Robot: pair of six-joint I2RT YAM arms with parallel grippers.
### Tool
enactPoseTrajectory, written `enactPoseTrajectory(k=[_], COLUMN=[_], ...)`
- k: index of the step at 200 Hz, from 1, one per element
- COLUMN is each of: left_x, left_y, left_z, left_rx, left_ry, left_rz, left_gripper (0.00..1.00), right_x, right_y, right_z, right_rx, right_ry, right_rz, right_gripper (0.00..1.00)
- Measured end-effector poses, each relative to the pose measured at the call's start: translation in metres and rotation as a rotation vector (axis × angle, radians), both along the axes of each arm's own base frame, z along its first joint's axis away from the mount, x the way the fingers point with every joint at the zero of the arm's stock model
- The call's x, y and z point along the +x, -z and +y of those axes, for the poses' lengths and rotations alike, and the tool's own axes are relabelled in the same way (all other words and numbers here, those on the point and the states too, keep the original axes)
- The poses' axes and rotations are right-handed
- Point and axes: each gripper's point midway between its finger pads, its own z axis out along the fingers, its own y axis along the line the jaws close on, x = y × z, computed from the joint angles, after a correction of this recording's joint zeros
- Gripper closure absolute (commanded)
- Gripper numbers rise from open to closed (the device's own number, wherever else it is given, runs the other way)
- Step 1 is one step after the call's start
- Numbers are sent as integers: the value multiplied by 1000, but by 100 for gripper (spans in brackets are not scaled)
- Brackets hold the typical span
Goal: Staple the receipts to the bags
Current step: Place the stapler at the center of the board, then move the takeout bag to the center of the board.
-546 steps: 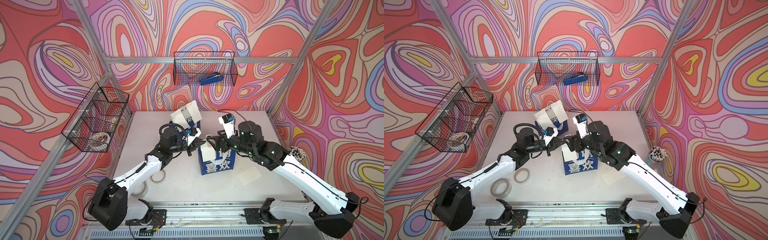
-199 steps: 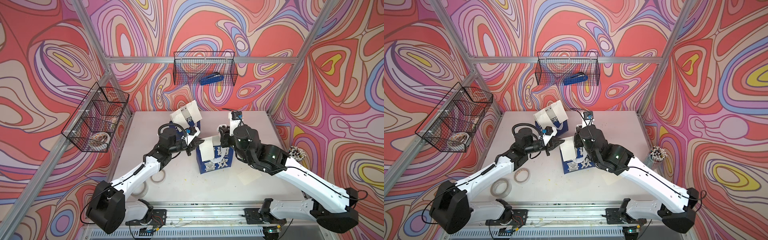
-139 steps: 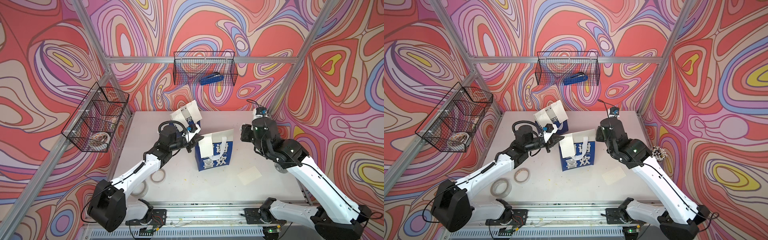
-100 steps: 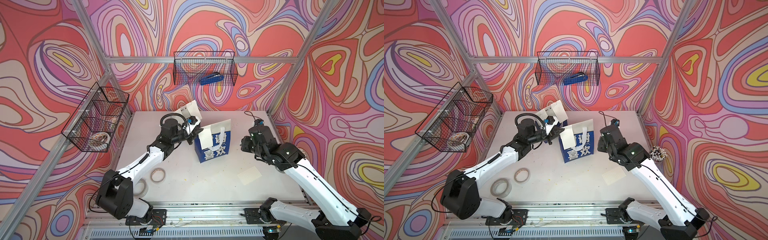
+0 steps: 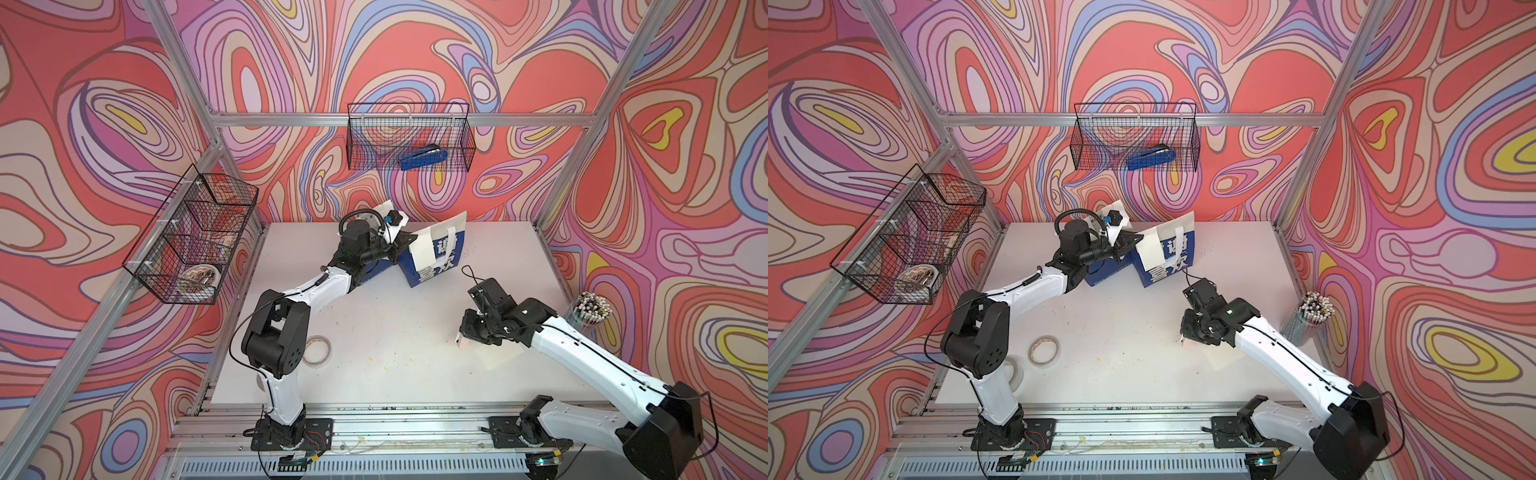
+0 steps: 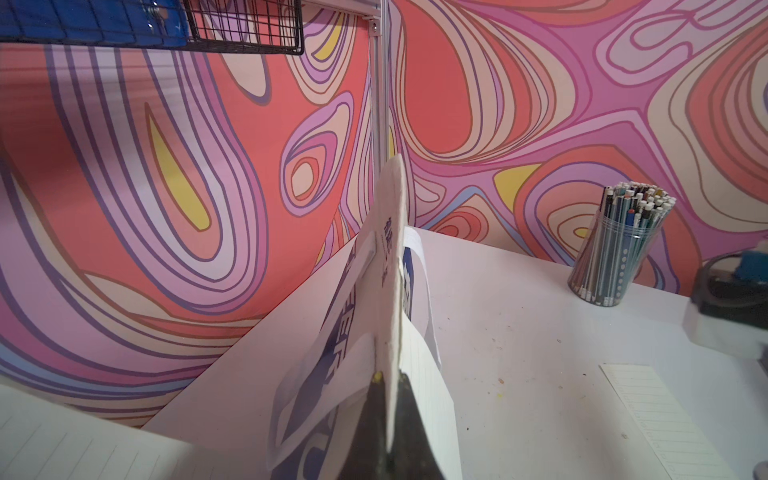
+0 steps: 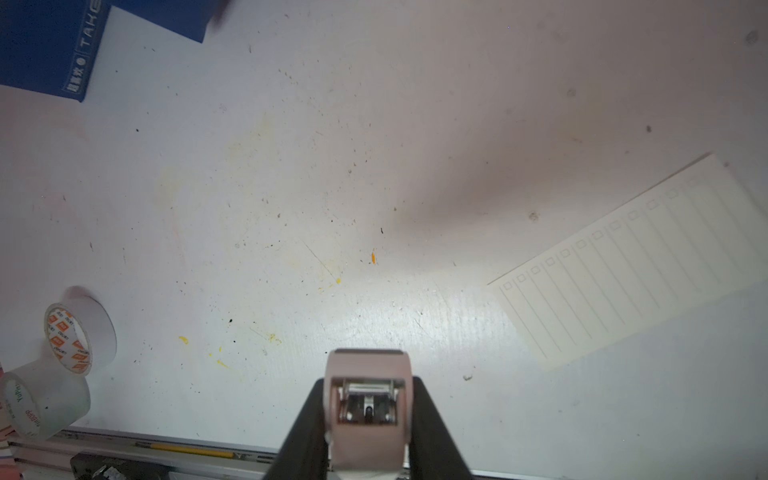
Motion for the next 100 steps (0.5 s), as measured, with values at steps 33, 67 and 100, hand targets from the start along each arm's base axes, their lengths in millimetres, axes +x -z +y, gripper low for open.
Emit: enactPoseTrajectory(k=[33, 67, 100], left_x=[-7, -27, -32], left_y=[-4, -3, 3], left_z=[16, 29, 38], left_rx=[-16, -25, -28], left_ry=[51, 141, 175], left_rz=[1, 24, 46], left_gripper=[100, 100, 100], right_x=[-10, -22, -21], right_y=[42, 83, 94], right_z=[1, -2, 1], right_rx=[-23, -65, -65], right_ry=[47, 111, 150], right_rz=[134, 273, 305], right_gripper=[95, 95, 88])
